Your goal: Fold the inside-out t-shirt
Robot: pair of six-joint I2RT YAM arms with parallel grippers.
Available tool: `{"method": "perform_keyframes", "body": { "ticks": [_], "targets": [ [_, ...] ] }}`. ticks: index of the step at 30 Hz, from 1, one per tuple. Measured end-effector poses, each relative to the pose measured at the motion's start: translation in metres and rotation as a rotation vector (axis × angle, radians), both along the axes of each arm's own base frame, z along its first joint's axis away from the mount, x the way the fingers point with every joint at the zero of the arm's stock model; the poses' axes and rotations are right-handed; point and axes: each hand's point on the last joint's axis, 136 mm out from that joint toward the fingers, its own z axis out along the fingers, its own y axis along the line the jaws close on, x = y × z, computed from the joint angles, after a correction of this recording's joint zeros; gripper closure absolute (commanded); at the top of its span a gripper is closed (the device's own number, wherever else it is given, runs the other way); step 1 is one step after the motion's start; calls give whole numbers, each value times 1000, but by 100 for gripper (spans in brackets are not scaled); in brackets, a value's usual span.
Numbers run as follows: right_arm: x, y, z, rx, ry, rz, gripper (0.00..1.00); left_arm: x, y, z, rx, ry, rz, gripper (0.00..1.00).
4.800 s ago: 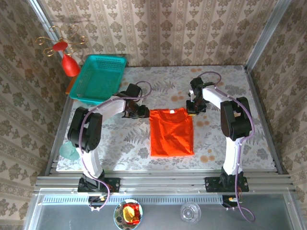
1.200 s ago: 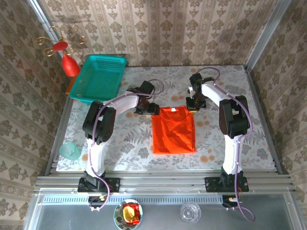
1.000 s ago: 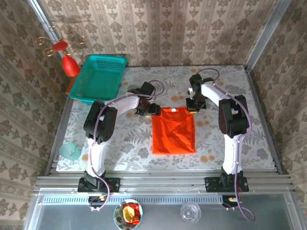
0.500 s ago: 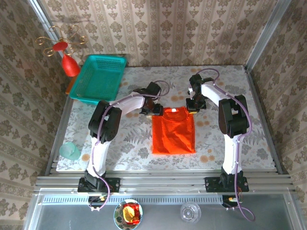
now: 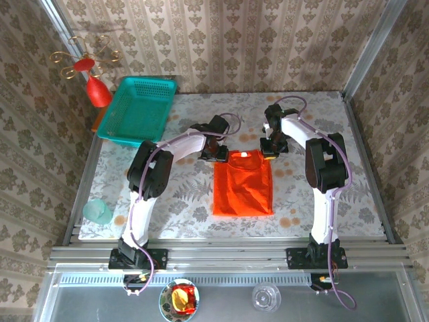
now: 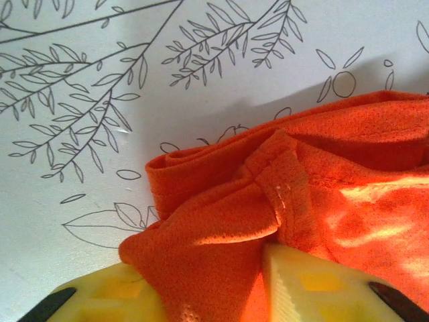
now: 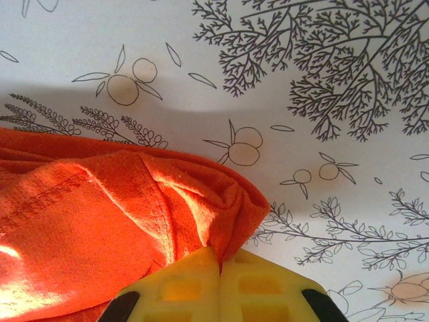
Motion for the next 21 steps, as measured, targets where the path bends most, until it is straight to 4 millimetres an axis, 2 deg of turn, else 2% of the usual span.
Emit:
{"method": "perform_keyframes", "body": {
  "ticks": [8,14,18,21],
  "targets": [
    [0,0,0,0,0,0,99,-1,-5,-1,-17,5,-10,81],
    [0,0,0,0,0,0,99,-3,-24,-1,-64,6,-42,89],
    [0,0,0,0,0,0,99,-5,-33,1,-87,4,-61,99],
    [0,0,0,-2,-1,-1,100,-6,-36,1,-94,-1,-68,100]
  ]
}}
